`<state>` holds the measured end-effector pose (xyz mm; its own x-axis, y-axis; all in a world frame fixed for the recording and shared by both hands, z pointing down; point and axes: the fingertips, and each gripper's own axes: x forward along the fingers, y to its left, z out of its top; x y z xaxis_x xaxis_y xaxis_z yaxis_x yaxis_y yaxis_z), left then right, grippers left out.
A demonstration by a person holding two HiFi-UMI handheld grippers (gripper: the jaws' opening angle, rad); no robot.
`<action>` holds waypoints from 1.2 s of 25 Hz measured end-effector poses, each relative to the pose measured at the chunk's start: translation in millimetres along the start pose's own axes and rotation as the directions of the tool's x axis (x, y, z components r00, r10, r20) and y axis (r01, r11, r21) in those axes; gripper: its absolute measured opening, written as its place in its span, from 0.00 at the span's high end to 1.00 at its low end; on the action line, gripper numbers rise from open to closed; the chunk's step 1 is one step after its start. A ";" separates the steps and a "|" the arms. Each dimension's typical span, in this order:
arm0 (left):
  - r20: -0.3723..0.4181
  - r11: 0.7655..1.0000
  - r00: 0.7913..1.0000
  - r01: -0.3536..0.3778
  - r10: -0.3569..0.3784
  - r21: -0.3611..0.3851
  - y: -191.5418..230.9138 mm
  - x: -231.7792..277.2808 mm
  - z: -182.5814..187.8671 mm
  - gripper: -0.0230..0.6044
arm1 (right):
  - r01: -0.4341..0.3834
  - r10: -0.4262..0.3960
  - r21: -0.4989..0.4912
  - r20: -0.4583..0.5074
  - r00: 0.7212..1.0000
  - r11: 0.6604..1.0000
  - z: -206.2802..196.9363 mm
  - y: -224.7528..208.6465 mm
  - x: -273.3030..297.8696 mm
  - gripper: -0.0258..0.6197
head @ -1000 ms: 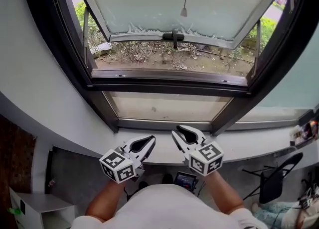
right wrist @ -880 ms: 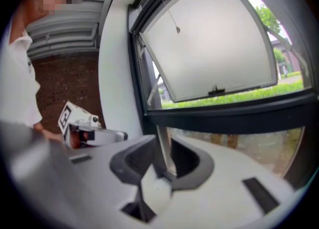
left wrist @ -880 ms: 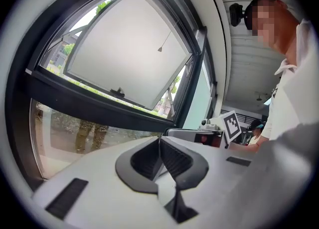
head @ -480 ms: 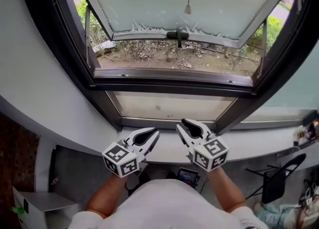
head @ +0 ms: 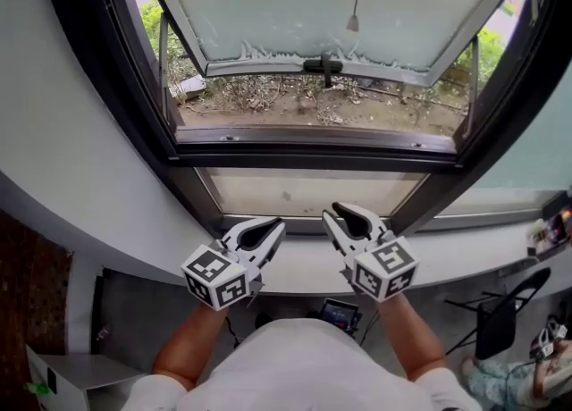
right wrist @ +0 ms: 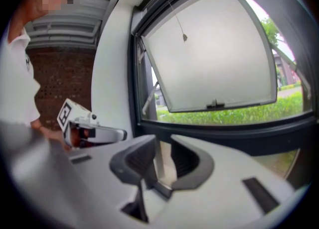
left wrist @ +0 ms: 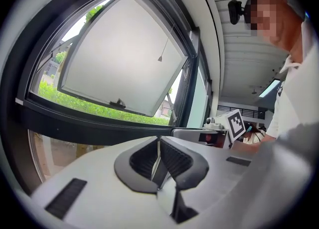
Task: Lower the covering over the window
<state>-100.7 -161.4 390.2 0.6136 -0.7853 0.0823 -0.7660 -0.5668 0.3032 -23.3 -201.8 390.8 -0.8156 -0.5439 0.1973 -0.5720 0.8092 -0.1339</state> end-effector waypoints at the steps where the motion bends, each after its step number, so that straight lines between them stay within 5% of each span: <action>1: 0.000 1.000 1.000 0.003 -0.003 0.007 0.2 -0.3 2.4 0.93 | 0.004 -0.004 -0.008 0.006 1.000 1.000 4.2 0.2 0.6 0.82; 30: 0.078 0.967 0.995 0.033 -0.055 0.254 -1.4 14.4 110.6 0.93 | 0.166 -0.113 -0.302 0.185 0.976 0.939 168.3 -30.5 5.6 0.82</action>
<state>-112.0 -199.4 285.9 0.6378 -0.7701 -0.0092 -0.7687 -0.6373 0.0543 -25.0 -266.9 232.5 -0.7476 -0.6635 0.0283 -0.6460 0.7364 0.2007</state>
